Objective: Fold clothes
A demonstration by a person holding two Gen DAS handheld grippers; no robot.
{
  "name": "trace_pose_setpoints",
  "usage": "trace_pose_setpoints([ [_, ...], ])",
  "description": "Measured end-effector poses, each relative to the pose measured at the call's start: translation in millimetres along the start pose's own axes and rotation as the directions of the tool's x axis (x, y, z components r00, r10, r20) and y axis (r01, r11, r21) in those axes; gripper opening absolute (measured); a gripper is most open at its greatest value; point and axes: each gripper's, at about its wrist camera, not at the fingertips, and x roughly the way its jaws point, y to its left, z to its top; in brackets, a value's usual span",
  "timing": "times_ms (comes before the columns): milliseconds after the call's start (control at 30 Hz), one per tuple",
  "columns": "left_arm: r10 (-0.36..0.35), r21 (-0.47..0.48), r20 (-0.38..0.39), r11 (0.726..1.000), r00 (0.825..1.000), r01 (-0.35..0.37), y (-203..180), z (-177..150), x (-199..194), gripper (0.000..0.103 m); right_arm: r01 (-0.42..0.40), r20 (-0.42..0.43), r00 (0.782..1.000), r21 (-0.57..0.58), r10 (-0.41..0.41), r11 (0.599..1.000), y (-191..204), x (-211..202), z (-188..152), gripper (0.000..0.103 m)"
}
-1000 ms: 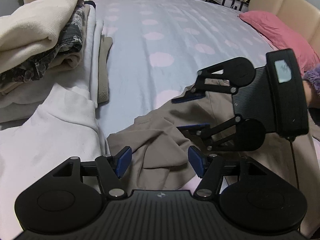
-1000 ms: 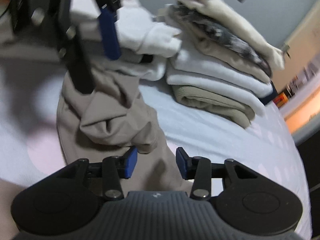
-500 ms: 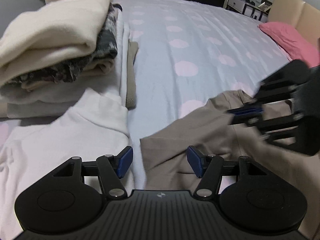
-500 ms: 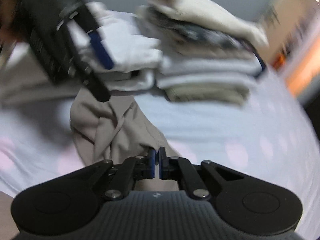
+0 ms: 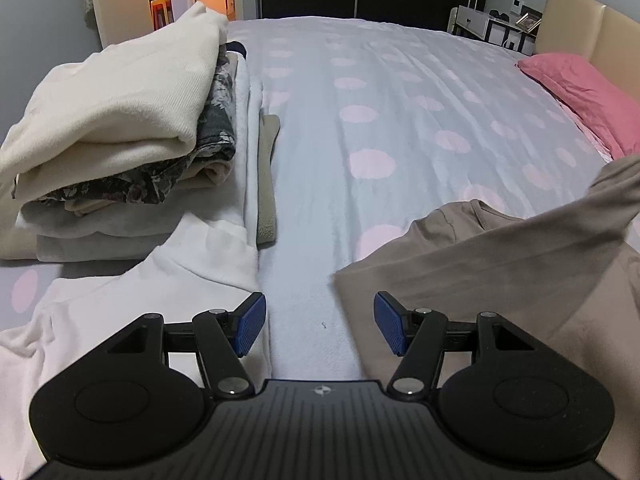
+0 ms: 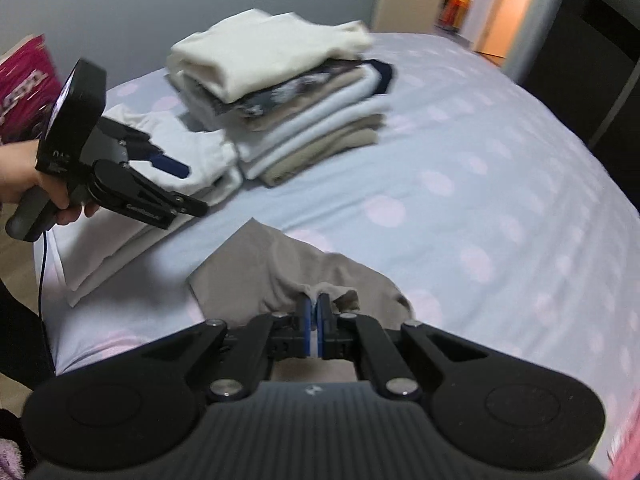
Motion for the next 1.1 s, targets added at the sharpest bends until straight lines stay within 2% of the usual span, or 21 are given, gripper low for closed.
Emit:
trace_pose_setpoints([
  [267,-0.028,0.094,0.0,0.995,1.0,0.028,-24,-5,-2,0.058,0.162,-0.047,0.987,0.153,-0.157,0.975,-57,-38,-29,0.003],
  [567,-0.068,0.225,-0.046,0.971,0.997,0.076,-57,-19,14,0.058,0.263,-0.158,0.963,0.34,-0.221,0.903,-122,-42,-101,0.003],
  [700,-0.104,0.304,-0.083,0.944,0.991,0.125,-83,-30,24,0.058,0.318,-0.212,0.945,0.418,-0.249,0.851,-149,-26,-144,0.003],
  [833,-0.131,0.4,-0.113,0.901,0.985,0.166,-116,-43,34,0.058,0.306,-0.22,0.95,0.507,-0.222,0.806,-169,-2,-186,0.003],
  [933,-0.129,0.478,-0.096,0.864,0.987,0.159,-141,-47,40,0.058,0.285,-0.197,0.958,0.561,-0.208,0.777,-175,10,-210,0.003],
  [1000,-0.126,0.526,-0.074,0.838,0.989,0.146,-158,-47,45,0.057,0.26,-0.163,0.966,0.616,-0.203,0.743,-181,15,-223,0.003],
  [1100,-0.111,0.558,-0.07,0.819,0.991,0.131,-174,-47,58,0.056,0.212,-0.102,0.976,0.673,-0.195,0.709,-184,17,-237,0.003],
])
